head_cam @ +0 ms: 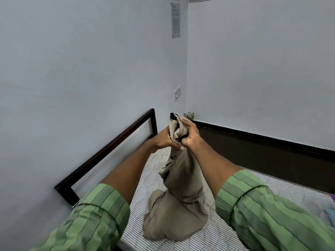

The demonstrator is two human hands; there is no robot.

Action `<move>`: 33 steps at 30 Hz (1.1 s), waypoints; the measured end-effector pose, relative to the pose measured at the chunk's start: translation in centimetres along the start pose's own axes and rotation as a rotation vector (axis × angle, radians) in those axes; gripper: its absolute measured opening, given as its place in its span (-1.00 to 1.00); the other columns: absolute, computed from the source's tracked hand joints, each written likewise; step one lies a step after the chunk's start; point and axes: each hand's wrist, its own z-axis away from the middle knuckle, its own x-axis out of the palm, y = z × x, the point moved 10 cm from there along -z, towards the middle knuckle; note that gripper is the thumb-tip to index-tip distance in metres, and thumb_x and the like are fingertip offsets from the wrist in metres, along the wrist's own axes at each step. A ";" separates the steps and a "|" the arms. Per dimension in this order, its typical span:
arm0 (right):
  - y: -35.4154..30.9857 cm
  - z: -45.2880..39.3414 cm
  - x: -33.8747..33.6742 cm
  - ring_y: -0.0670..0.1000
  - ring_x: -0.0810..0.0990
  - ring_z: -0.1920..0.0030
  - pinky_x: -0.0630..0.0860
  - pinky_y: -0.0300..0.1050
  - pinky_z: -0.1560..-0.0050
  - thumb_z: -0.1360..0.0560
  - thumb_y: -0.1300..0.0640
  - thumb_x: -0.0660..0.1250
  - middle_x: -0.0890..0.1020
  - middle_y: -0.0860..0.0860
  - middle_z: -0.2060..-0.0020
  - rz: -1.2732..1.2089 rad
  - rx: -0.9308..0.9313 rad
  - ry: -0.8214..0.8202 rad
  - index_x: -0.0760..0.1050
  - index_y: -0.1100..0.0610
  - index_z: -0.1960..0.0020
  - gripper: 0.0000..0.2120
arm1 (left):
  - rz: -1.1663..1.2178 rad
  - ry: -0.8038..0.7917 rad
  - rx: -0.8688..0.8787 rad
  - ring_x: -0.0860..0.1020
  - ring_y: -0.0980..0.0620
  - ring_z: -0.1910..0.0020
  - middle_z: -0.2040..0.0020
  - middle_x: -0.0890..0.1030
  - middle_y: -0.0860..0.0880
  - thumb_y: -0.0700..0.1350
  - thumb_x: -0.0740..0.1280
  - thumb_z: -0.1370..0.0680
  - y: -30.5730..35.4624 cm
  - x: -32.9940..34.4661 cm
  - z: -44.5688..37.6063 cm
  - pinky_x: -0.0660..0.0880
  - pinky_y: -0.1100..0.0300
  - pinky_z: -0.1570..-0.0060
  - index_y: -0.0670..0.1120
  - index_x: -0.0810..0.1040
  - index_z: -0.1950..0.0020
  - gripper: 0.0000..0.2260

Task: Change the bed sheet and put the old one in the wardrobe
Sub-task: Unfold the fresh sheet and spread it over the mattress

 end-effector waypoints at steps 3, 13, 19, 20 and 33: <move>-0.8 -0.7 -0.1 0.18 0.72 0.23 0.70 0.07 0.16 -0.38 0.36 0.42 0.70 0.21 0.15 -0.049 -0.040 -0.011 0.66 0.33 0.04 -0.83 | 0.039 0.238 -0.006 0.67 -0.03 0.02 0.00 0.72 -0.07 -0.30 0.53 -0.29 -1.3 -3.0 0.6 0.62 -0.05 -0.05 -0.09 0.61 -0.22 -0.50; -1.5 -1.6 -4.9 0.09 0.51 0.46 0.44 -0.19 0.33 -0.23 0.25 0.14 0.55 0.08 0.42 0.123 -0.030 0.154 0.46 0.21 0.25 -0.84 | 0.203 0.369 -0.205 0.60 -0.05 0.17 0.13 0.65 -0.16 0.05 0.36 -0.66 -4.5 -6.2 1.4 0.53 0.14 0.13 -0.24 0.62 0.03 -0.66; -1.9 -0.8 -5.7 -0.01 0.38 0.68 0.28 -0.39 0.56 -0.45 0.22 0.13 0.42 0.04 0.59 0.119 0.003 0.199 0.33 0.18 0.39 -0.76 | 0.581 0.353 -0.336 0.65 -0.09 0.10 -0.02 0.66 -0.19 -0.11 0.37 -0.48 -5.9 -6.1 1.6 0.59 0.10 0.06 -0.21 0.58 -0.28 -0.61; -1.8 -0.8 -5.7 -0.01 0.39 0.67 0.29 -0.38 0.55 -0.46 0.21 0.14 0.43 0.03 0.59 0.119 0.004 0.192 0.34 0.18 0.38 -0.76 | 0.623 0.353 -0.333 0.65 -0.09 0.10 -0.02 0.66 -0.19 -0.13 0.34 -0.46 -6.1 -6.0 1.6 0.59 0.09 0.04 -0.21 0.57 -0.27 -0.61; -0.9 -2.4 -6.5 0.00 0.57 0.49 0.48 -0.19 0.54 -0.46 0.00 0.53 0.63 0.10 0.28 0.253 0.056 0.047 0.62 0.28 0.00 -0.66 | 0.685 0.458 -0.332 0.66 0.02 0.28 0.16 0.70 -0.07 -0.13 0.17 -0.68 -7.8 -6.7 0.7 0.60 0.18 0.26 -0.19 0.62 -0.22 -0.72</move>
